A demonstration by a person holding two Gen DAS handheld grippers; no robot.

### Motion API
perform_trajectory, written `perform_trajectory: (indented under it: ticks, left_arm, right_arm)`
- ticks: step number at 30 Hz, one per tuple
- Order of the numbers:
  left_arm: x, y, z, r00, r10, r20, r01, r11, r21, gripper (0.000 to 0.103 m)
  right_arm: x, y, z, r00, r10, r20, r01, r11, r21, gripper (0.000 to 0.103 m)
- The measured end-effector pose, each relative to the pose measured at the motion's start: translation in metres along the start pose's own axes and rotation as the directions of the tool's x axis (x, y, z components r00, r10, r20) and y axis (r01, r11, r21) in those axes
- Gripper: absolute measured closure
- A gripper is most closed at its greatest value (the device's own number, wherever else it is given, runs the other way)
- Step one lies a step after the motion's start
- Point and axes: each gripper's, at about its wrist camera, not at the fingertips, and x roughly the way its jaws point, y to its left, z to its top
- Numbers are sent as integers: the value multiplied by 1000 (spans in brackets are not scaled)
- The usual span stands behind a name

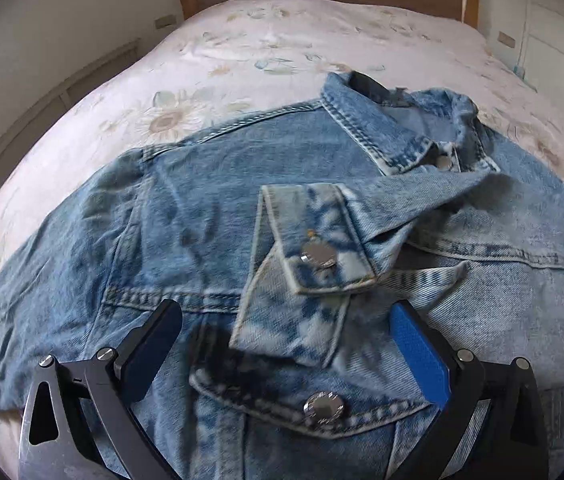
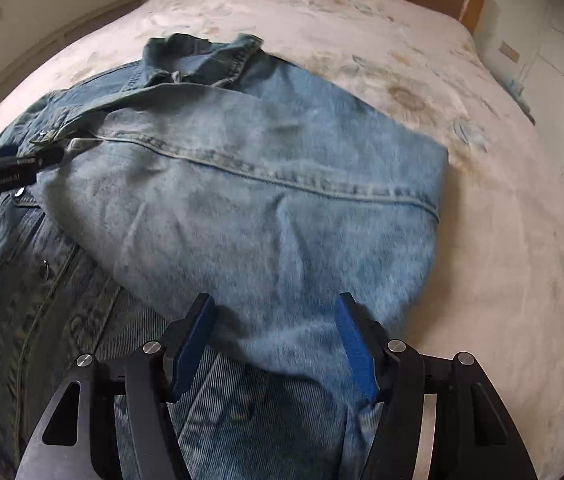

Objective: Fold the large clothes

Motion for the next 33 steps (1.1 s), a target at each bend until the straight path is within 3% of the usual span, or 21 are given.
perform_trajectory:
  ticks: [7,21,27,33]
  left_arm:
    - [-68,27,-4,994,-20,108,25,999,-47,1]
    - [-207,71,-62,977,-100,188,112,992,-55,1]
    - [-234,118,-88,970,-145,195,175,974,-146,1]
    - [-230,181,-116,979,-107,171,156,941,-299,1]
  right_arm:
    - [-57,13,-10,998,-3,67,1,999,42,39]
    - [-192,62,-65,979,7,204,-23,997,73,39]
    - [-233,81,-92,971,8,239,-25,997,69,39]
    - [-252,87,-107,970,-29,240,10,997,80,39]
